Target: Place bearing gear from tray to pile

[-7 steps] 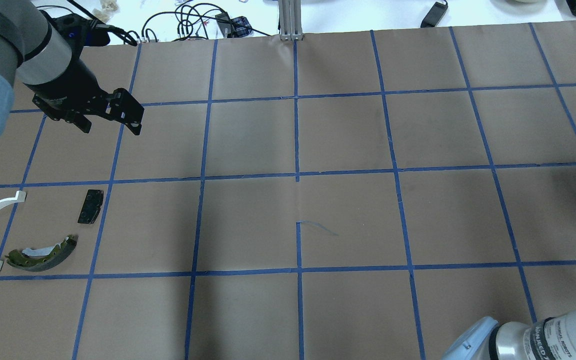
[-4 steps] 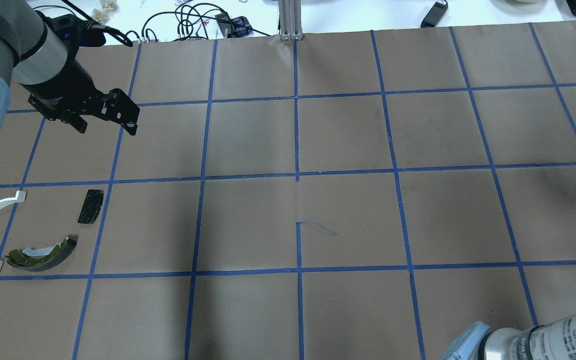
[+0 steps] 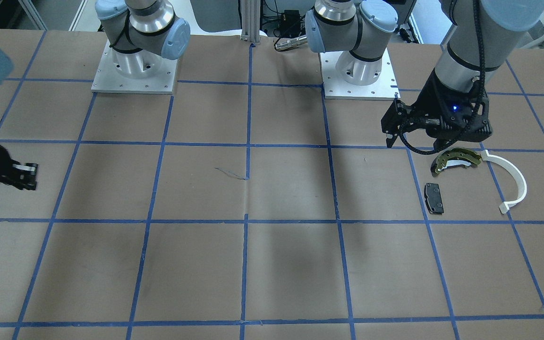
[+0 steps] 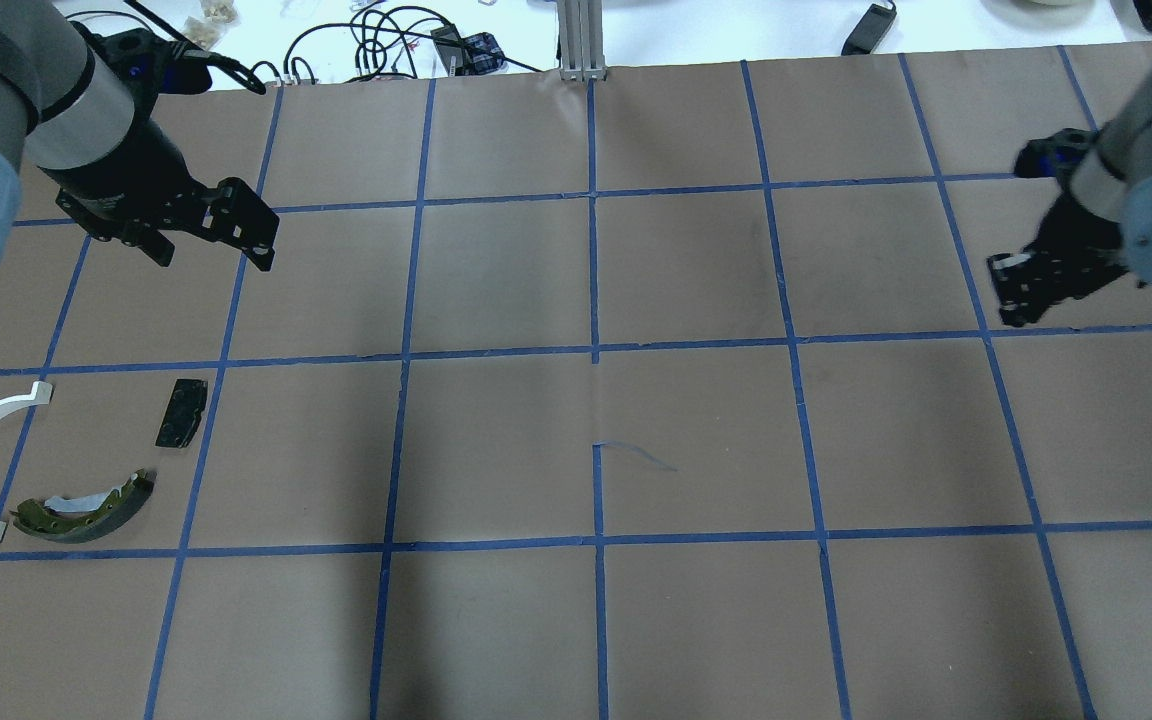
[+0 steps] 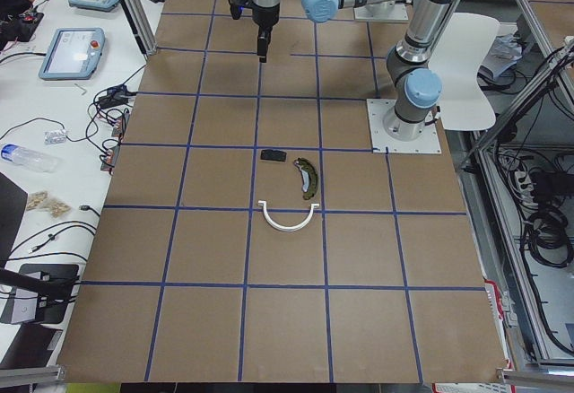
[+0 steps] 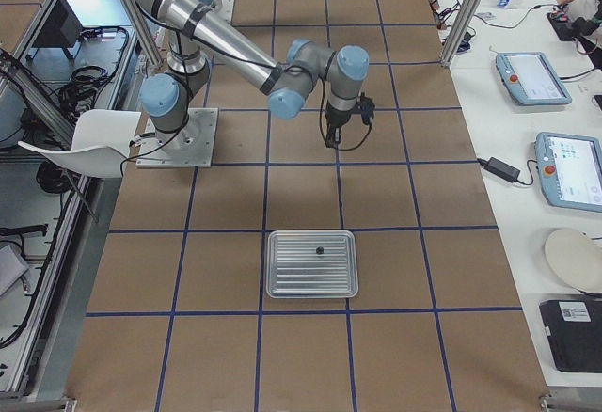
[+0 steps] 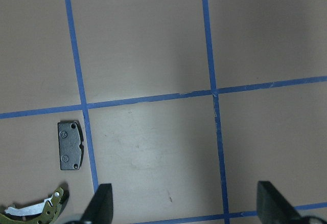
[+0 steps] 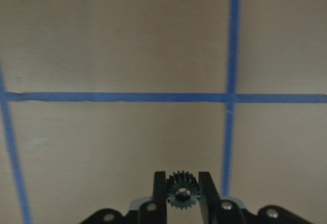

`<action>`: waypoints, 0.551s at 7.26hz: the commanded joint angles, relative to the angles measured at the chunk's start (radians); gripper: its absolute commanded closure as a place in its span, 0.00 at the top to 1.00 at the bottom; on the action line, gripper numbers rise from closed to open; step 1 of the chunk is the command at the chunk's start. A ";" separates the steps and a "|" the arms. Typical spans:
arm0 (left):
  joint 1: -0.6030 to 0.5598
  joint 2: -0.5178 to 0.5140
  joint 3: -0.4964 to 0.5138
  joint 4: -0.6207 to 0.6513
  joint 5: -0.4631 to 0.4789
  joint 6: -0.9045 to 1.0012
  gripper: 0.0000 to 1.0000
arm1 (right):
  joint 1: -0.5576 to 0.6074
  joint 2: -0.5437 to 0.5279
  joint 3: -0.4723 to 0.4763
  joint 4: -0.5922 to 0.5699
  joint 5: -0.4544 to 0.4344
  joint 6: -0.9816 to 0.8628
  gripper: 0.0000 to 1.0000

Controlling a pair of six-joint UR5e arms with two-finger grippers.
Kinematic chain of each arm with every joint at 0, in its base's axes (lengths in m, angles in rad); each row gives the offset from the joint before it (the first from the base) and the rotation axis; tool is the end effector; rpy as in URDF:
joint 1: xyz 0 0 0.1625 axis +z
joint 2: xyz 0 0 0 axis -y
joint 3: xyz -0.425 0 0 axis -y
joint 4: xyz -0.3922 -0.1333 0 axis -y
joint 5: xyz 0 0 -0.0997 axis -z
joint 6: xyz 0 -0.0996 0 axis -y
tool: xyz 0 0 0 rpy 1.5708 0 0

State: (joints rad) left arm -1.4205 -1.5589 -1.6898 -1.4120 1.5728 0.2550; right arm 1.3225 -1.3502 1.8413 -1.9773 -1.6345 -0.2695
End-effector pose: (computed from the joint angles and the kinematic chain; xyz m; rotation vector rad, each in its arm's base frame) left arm -0.0583 -0.5040 0.4512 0.1636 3.1240 -0.0786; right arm -0.0071 -0.5447 0.2848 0.0370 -3.0978 -0.1520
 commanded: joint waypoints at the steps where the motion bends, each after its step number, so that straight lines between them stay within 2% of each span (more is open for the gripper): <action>1: 0.002 0.002 -0.001 -0.001 0.004 0.001 1.00 | 0.389 0.032 -0.010 -0.005 0.011 0.441 0.00; 2: 0.011 -0.001 -0.001 0.001 0.000 0.001 1.00 | 0.509 0.064 -0.019 -0.047 0.049 0.617 0.00; 4: 0.011 -0.003 -0.002 -0.001 0.003 0.003 1.00 | 0.720 0.139 -0.024 -0.162 0.109 0.844 0.00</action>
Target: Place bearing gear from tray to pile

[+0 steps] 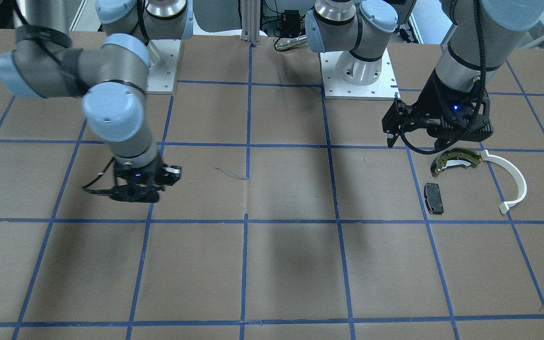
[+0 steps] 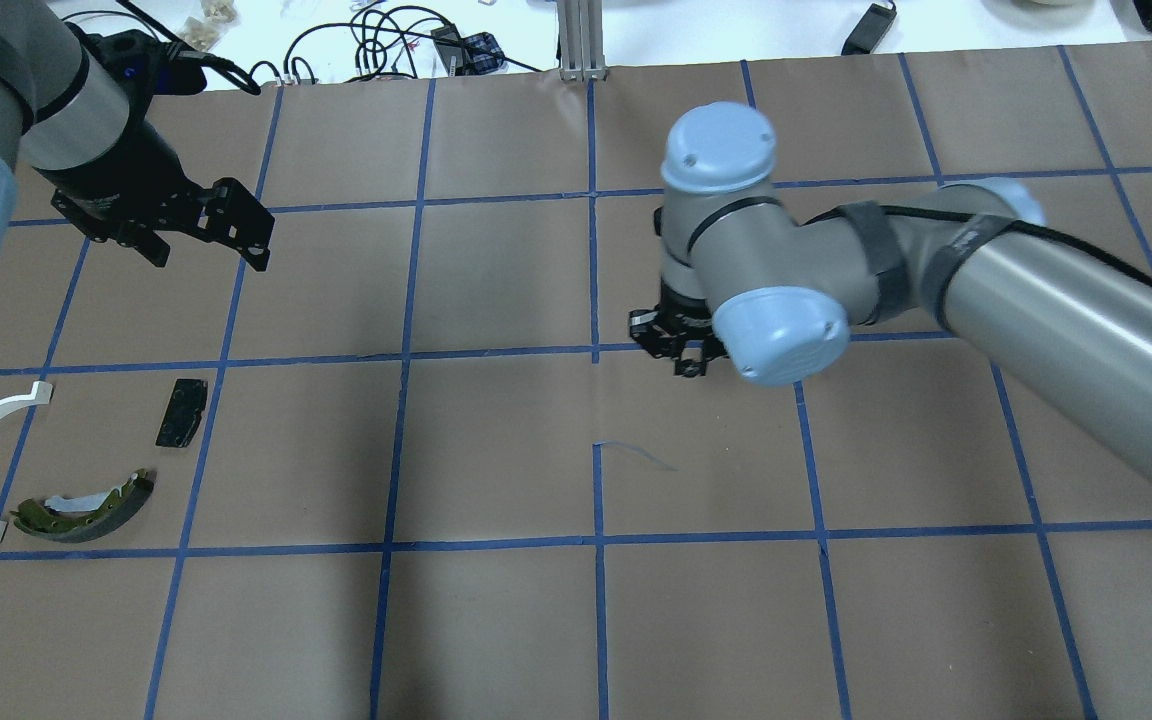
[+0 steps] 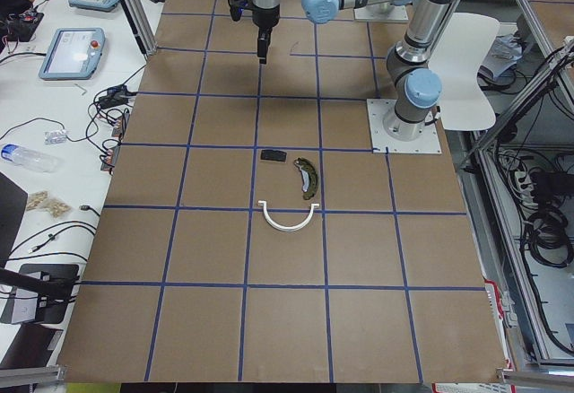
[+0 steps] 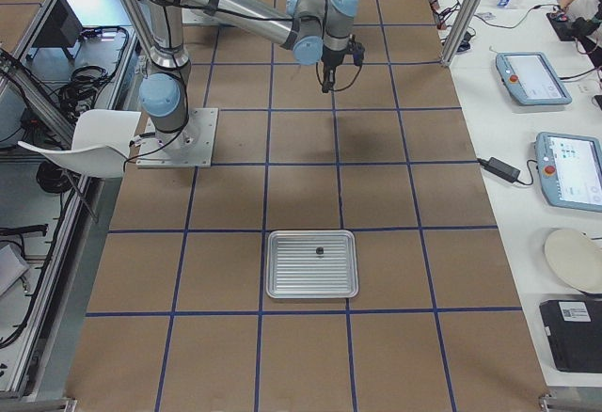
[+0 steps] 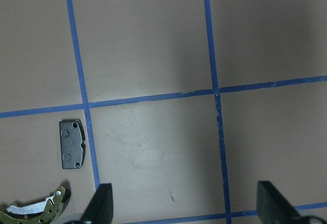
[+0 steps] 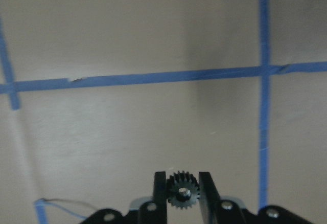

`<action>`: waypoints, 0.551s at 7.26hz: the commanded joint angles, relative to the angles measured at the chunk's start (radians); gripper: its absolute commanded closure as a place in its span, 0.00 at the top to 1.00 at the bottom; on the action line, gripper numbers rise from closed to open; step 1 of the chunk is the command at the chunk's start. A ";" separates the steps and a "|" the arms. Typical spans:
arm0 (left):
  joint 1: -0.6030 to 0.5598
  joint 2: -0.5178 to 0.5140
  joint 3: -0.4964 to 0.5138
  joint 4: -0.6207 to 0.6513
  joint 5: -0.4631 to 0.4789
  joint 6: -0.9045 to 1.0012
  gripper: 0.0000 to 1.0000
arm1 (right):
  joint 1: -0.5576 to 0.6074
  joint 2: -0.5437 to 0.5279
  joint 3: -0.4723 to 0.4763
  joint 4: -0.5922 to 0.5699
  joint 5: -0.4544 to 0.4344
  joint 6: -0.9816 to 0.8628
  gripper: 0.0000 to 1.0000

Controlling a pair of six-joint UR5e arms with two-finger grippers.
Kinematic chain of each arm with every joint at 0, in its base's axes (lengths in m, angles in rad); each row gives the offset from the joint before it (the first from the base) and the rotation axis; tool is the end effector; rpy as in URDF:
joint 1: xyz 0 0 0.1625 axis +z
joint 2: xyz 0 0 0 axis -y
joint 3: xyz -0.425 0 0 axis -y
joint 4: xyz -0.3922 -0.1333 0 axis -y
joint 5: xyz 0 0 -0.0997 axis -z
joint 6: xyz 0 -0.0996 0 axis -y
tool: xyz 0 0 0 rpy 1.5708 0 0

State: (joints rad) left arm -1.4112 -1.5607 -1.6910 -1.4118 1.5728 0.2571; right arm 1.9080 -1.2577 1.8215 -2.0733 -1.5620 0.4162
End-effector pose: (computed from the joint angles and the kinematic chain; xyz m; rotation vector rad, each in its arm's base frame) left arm -0.0535 -0.5049 0.4498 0.1524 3.1249 -0.0742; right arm 0.3105 -0.4801 0.2517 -0.1239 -3.1234 -0.0942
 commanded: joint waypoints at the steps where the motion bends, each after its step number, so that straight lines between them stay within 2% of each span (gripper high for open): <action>1: 0.001 0.013 0.002 0.000 0.003 -0.001 1.00 | 0.191 0.084 -0.016 -0.141 0.063 0.229 0.02; 2: 0.003 -0.001 0.001 0.001 0.003 -0.001 1.00 | 0.209 0.107 -0.019 -0.151 0.063 0.251 0.05; 3: 0.003 -0.005 0.002 0.001 0.003 -0.006 1.00 | 0.209 0.112 -0.018 -0.180 0.063 0.242 0.27; 4: 0.003 -0.010 0.001 0.001 0.003 -0.012 1.00 | 0.204 0.115 -0.011 -0.242 0.062 0.236 0.71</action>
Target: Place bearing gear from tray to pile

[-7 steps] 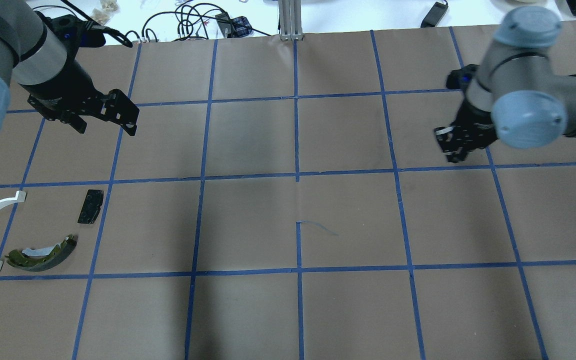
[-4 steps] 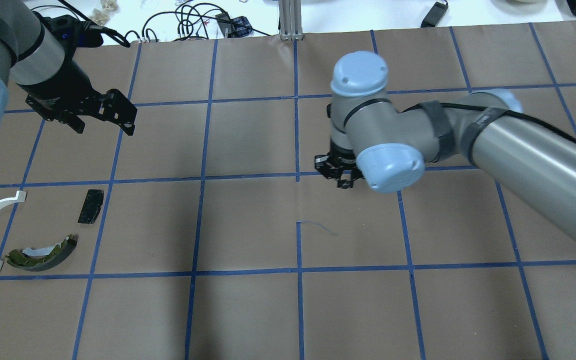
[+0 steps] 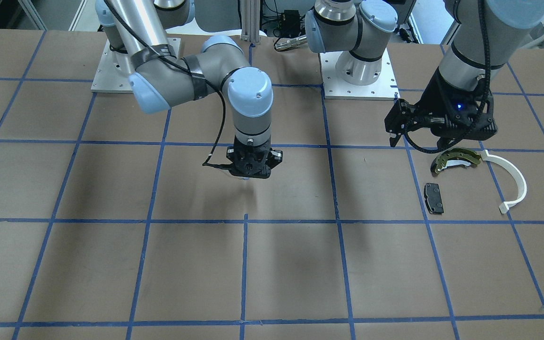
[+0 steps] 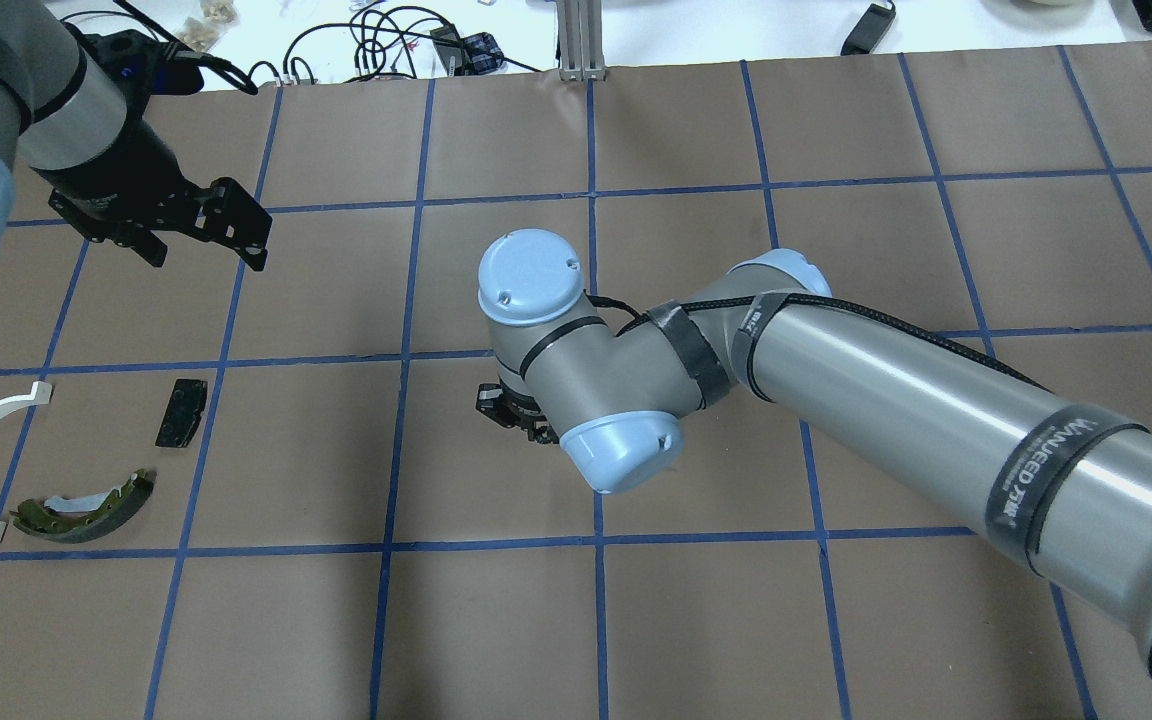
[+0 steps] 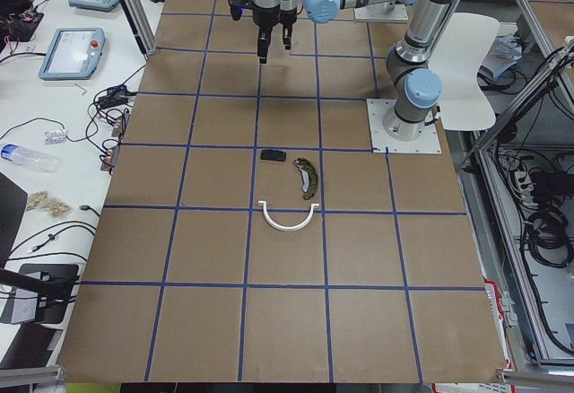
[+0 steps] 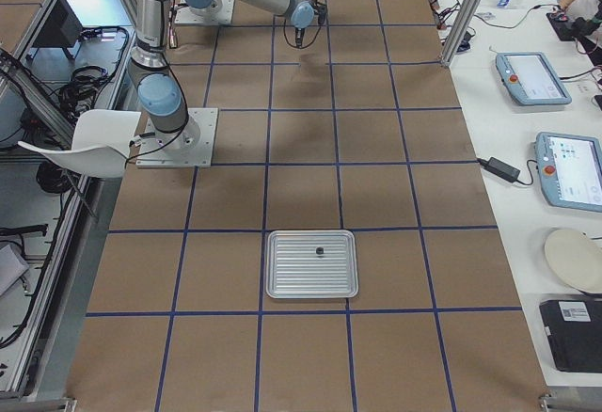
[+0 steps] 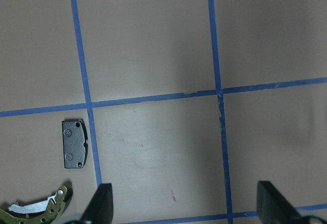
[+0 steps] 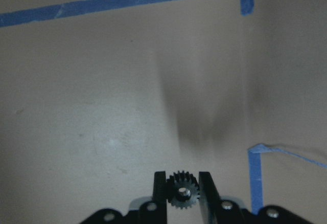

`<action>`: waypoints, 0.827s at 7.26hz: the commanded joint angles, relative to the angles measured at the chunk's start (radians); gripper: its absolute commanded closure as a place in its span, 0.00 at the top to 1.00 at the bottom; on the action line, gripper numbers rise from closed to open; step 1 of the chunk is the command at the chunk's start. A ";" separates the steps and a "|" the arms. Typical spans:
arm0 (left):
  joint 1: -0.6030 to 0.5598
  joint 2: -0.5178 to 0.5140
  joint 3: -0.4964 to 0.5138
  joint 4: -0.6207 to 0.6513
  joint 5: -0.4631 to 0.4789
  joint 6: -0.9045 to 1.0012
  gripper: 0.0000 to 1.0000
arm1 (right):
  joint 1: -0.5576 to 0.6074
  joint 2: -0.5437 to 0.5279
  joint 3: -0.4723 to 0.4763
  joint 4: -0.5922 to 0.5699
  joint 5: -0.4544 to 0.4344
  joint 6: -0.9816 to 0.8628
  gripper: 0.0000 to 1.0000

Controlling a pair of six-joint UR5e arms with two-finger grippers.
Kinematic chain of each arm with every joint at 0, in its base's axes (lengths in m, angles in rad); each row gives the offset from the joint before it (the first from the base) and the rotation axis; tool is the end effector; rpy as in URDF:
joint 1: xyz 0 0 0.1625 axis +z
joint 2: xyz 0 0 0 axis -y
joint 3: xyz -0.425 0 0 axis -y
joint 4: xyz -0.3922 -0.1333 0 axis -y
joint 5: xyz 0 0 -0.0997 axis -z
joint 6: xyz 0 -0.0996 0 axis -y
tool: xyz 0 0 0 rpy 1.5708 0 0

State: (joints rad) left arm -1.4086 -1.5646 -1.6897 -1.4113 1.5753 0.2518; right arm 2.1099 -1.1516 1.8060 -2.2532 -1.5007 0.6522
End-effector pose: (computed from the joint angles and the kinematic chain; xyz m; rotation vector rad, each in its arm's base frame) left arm -0.0518 -0.5063 0.4486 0.1399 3.1237 -0.0702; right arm 0.4215 -0.4314 0.2155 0.1719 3.0629 0.0248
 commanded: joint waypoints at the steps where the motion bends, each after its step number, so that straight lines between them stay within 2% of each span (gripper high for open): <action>1: 0.000 -0.018 0.004 0.000 -0.001 -0.011 1.00 | -0.019 0.004 -0.002 -0.098 -0.006 -0.020 0.90; 2: -0.001 -0.018 0.007 0.000 0.000 -0.009 1.00 | -0.078 -0.003 -0.004 -0.097 -0.001 -0.095 0.92; 3: -0.001 -0.012 0.004 0.000 0.002 -0.002 1.00 | -0.156 -0.028 -0.001 -0.085 -0.003 -0.149 1.00; 4: -0.001 -0.012 0.008 0.000 -0.001 -0.002 1.00 | -0.232 -0.084 0.007 -0.041 -0.018 -0.214 1.00; 5: -0.003 -0.029 0.001 0.008 -0.003 -0.006 1.00 | -0.334 -0.136 0.007 0.063 -0.026 -0.347 1.00; 6: -0.035 -0.050 0.001 0.011 -0.014 -0.104 1.00 | -0.467 -0.181 0.007 0.122 -0.024 -0.490 1.00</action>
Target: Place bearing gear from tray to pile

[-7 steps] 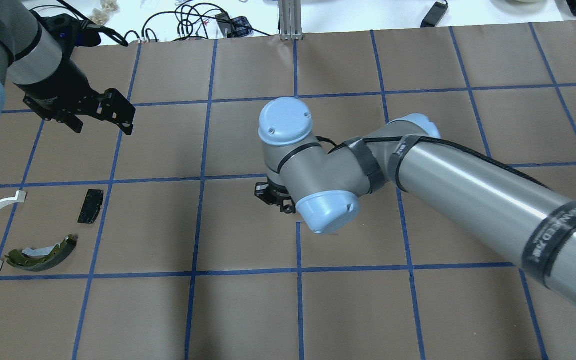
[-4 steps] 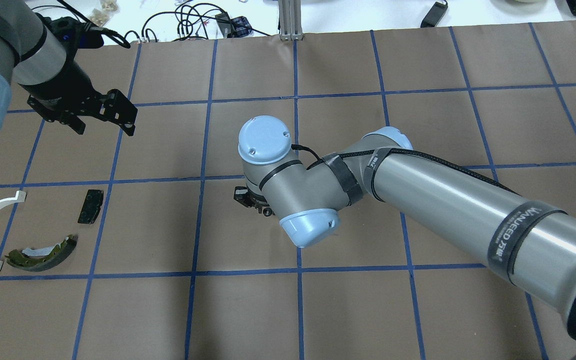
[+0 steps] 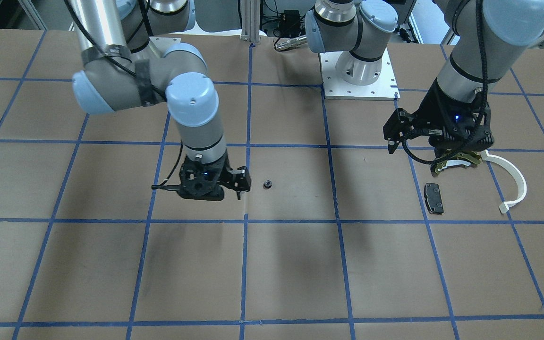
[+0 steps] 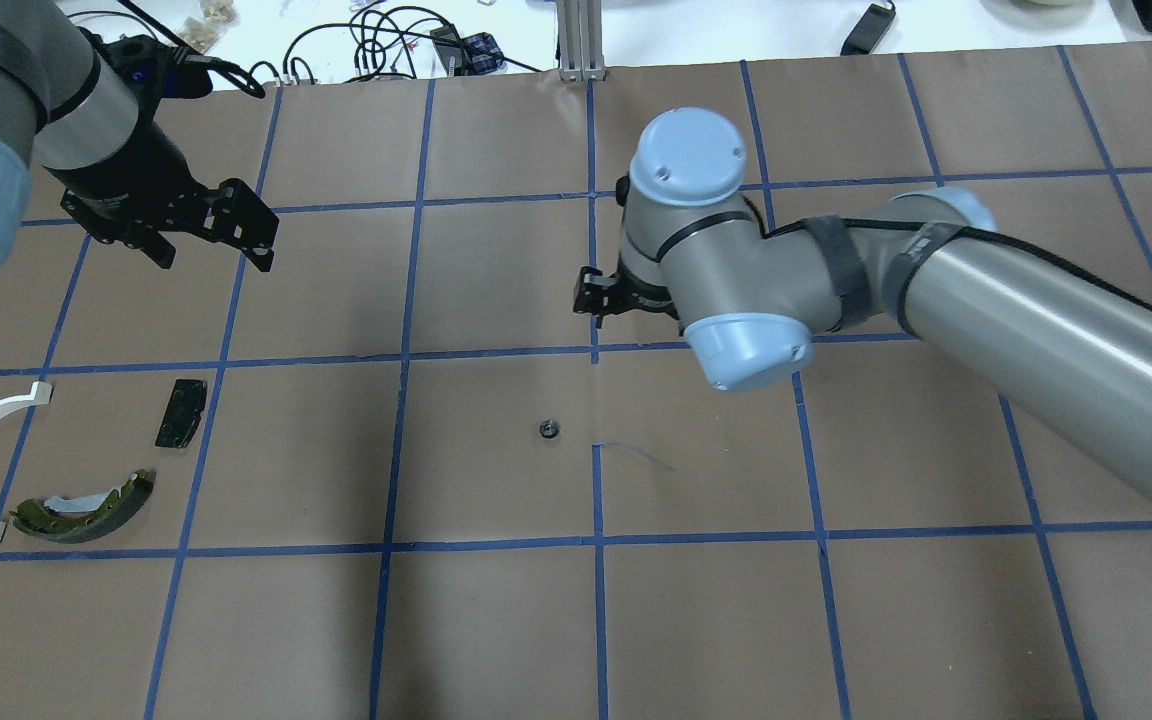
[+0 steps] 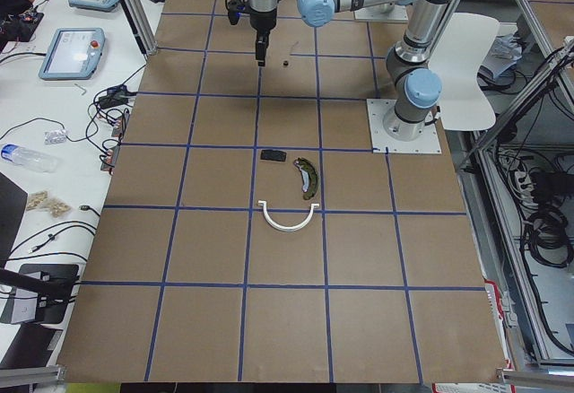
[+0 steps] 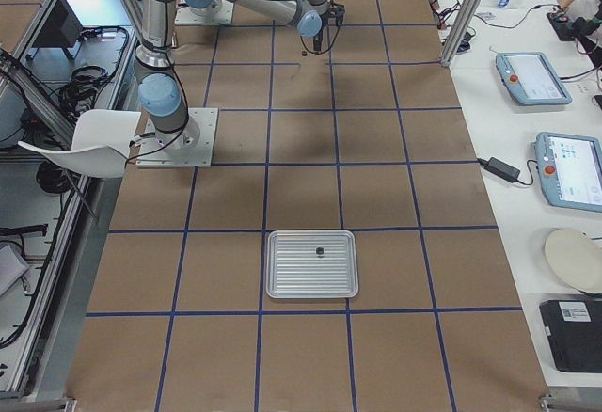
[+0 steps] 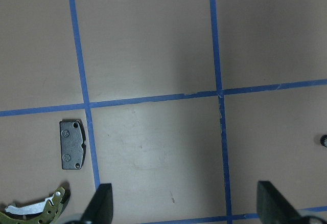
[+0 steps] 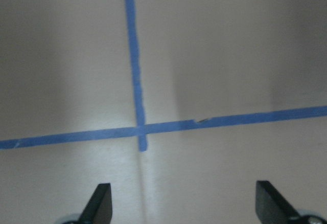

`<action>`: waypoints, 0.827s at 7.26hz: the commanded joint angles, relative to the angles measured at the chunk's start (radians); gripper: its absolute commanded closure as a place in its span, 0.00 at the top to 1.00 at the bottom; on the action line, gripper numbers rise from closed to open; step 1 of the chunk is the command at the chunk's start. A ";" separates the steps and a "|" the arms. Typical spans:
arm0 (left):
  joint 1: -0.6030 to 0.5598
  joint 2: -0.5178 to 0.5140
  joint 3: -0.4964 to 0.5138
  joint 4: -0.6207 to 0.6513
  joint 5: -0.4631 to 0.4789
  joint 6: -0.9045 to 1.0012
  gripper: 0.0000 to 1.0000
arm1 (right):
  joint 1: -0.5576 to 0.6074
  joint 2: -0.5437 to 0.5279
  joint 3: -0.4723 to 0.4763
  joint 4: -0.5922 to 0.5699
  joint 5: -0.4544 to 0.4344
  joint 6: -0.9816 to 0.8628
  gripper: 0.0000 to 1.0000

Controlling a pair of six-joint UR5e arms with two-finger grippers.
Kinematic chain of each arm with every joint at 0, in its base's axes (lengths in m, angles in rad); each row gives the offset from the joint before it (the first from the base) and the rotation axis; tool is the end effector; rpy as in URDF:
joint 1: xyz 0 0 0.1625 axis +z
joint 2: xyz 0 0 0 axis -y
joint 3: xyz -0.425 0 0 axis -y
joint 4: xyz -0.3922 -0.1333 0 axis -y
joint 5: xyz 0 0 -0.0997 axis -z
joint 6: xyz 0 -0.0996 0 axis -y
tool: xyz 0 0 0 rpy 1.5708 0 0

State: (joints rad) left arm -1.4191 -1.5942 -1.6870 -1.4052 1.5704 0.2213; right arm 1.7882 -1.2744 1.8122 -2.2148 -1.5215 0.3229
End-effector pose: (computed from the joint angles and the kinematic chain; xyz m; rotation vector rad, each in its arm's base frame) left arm -0.0562 -0.5150 0.4358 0.1092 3.1350 -0.0402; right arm 0.2580 -0.5274 0.2797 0.1575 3.0587 -0.1367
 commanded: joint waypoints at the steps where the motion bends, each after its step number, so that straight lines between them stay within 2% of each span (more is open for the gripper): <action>1: -0.093 -0.032 -0.013 0.012 -0.009 -0.130 1.00 | -0.265 -0.092 0.006 0.192 -0.008 -0.294 1.00; 2: -0.195 -0.062 -0.017 0.067 -0.007 -0.149 1.00 | -0.383 -0.126 0.007 0.237 -0.044 -0.423 1.00; 3: -0.269 -0.101 -0.028 0.093 -0.004 -0.166 1.00 | -0.501 -0.132 0.007 0.234 -0.116 -0.538 1.00; 4: -0.314 -0.148 -0.046 0.142 -0.009 -0.231 1.00 | -0.617 -0.131 0.007 0.228 -0.121 -0.680 1.00; 6: -0.392 -0.225 -0.083 0.224 -0.010 -0.241 1.00 | -0.830 -0.115 0.007 0.216 -0.120 -0.879 1.00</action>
State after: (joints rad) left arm -1.7596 -1.7681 -1.7464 -1.2299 1.5611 -0.0060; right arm 1.0904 -1.3981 1.8192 -1.9927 -1.6392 -0.4301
